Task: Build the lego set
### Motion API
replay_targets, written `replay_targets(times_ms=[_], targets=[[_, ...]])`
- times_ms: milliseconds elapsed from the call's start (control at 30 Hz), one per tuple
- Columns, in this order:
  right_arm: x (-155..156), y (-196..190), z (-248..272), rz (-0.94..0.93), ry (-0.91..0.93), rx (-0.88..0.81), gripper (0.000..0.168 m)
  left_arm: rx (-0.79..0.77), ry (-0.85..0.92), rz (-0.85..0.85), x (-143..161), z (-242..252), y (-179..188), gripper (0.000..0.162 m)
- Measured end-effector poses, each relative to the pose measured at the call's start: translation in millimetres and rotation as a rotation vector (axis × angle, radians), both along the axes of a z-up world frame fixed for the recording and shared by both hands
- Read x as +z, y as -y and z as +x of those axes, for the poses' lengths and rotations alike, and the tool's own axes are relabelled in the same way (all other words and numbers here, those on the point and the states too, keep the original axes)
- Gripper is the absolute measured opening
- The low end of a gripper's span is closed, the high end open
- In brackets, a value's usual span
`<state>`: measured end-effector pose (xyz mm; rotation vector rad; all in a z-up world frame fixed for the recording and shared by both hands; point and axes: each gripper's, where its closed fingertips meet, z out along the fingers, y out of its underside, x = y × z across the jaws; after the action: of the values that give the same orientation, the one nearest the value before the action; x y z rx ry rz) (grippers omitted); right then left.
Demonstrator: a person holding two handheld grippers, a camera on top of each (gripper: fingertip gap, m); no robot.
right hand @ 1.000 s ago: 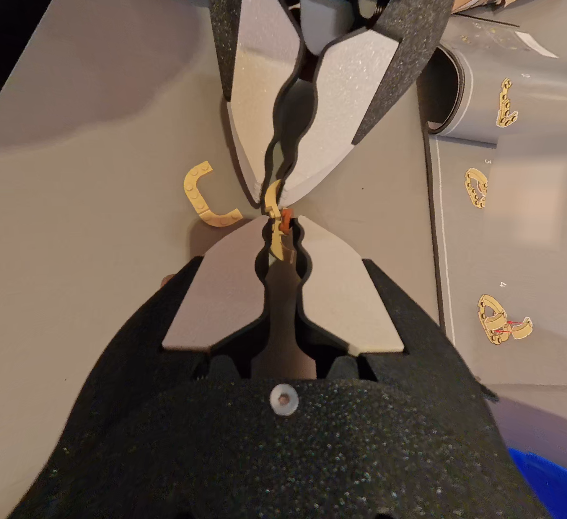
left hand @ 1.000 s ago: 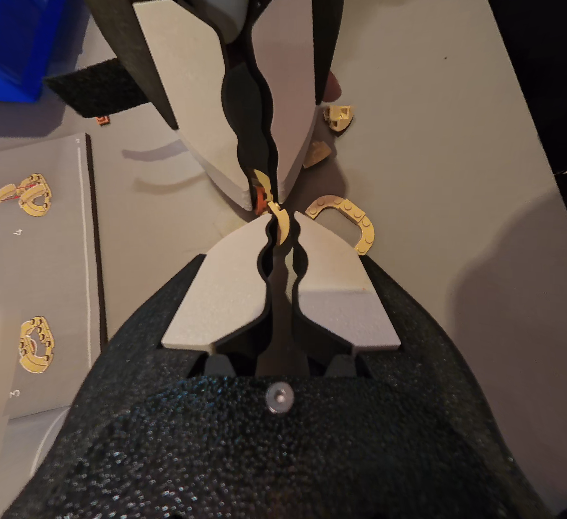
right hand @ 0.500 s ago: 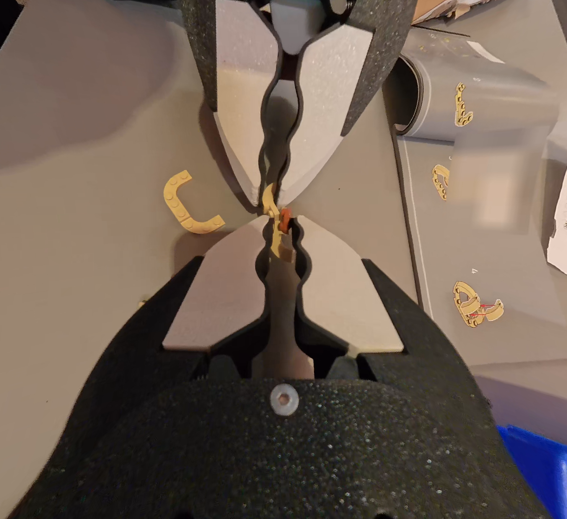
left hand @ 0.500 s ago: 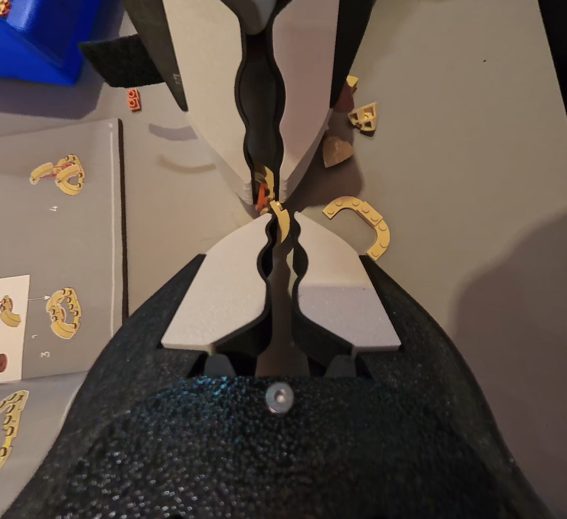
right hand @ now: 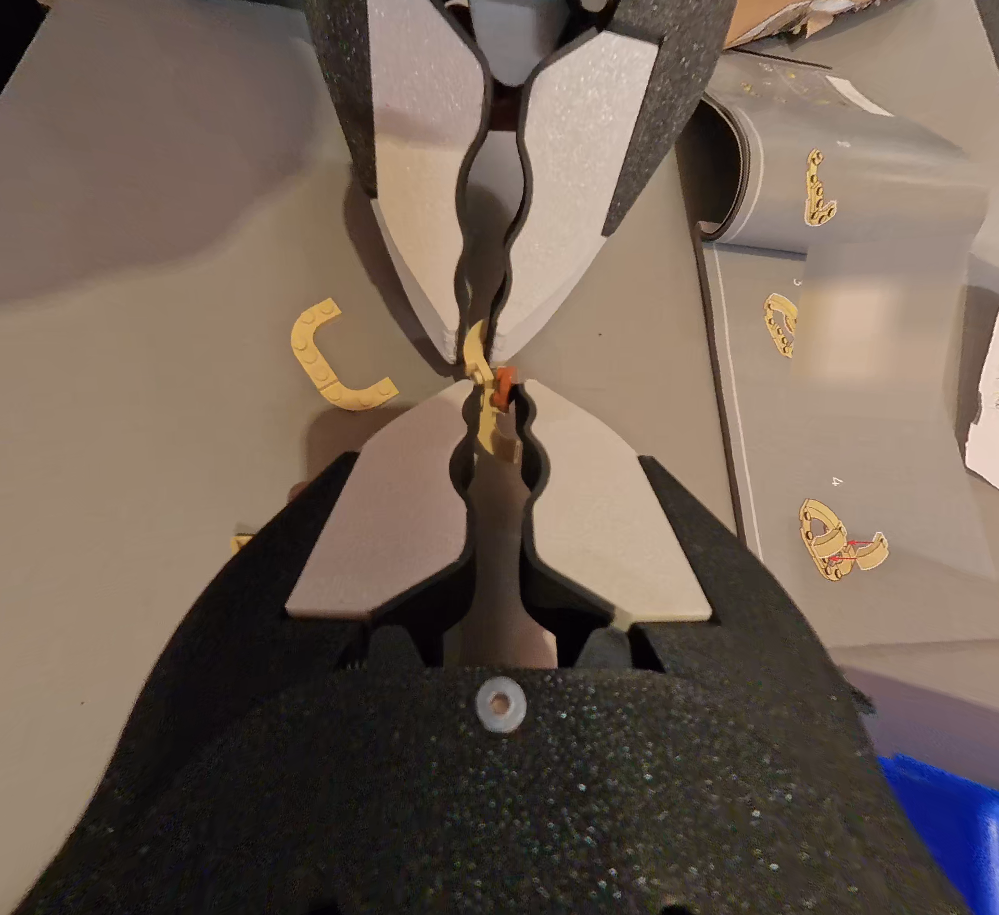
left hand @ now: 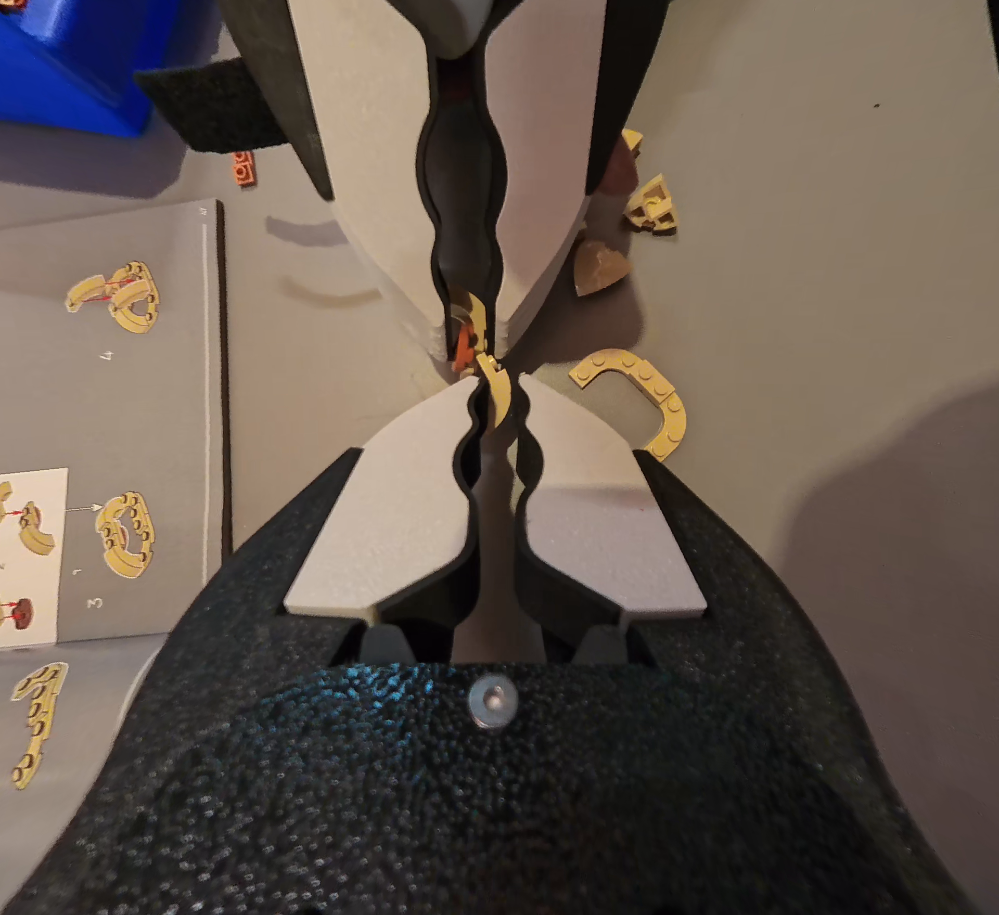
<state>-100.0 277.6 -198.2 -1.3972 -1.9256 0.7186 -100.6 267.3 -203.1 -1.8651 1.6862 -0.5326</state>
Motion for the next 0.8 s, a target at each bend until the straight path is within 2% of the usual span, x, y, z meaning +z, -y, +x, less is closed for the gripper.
replay_targets(times_ms=[467,800], targets=[[-1.0,4.8,-2.5,0.021,0.000,0.017,0.018,-0.020,-0.056,0.044,-5.1,-0.1,1.3,0.007],[-8.3,3.2,-2.9,0.044,0.031,-0.008,0.013,-0.017,-0.062,0.025,-10.7,-0.6,0.4,0.007]])
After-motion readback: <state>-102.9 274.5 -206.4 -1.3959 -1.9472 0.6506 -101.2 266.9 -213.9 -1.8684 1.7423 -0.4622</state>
